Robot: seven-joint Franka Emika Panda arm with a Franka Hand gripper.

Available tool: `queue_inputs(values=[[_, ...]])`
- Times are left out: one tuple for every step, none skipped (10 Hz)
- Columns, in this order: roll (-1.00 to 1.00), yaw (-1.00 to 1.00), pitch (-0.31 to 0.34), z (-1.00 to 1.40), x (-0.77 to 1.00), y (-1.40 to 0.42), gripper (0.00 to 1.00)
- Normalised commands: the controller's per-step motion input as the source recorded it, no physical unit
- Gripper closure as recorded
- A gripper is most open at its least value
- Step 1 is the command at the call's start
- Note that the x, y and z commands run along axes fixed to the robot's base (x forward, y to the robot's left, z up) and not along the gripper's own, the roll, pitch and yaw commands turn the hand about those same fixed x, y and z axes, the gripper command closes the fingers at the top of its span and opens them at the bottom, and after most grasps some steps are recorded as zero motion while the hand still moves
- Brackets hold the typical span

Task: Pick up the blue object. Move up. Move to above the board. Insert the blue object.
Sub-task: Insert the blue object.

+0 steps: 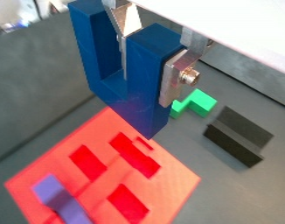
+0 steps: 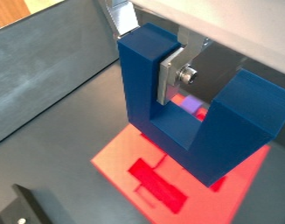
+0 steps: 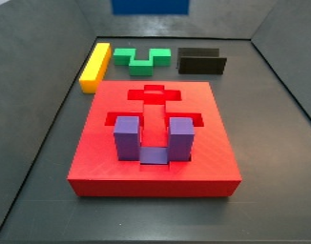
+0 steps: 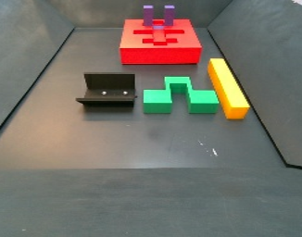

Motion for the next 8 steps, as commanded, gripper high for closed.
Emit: queue_inputs(values=[[0.24, 0.15, -0.139, -0.56, 0.5, 0.26, 1.0], [0.23, 0.18, -0.137, -0.58, 0.45, 0.26, 1.0], [0.19, 0.25, -0.151, -0.65, 0.22, 0.18, 1.0], [0.13, 0.21, -0.147, -0.81, -0.01, 0.0, 1.0], [0.0, 0.0, -0.061, -0.82, -0.29, -0.02, 1.0], [0.0, 0.0, -0.06, -0.74, -0.22, 0.0, 1.0], [0.0, 0.0, -0.063, -0.65, -0.11, 0.0, 1.0], [-0.01, 0.0, -0.046, -0.52, 0.0, 0.0, 1.0]])
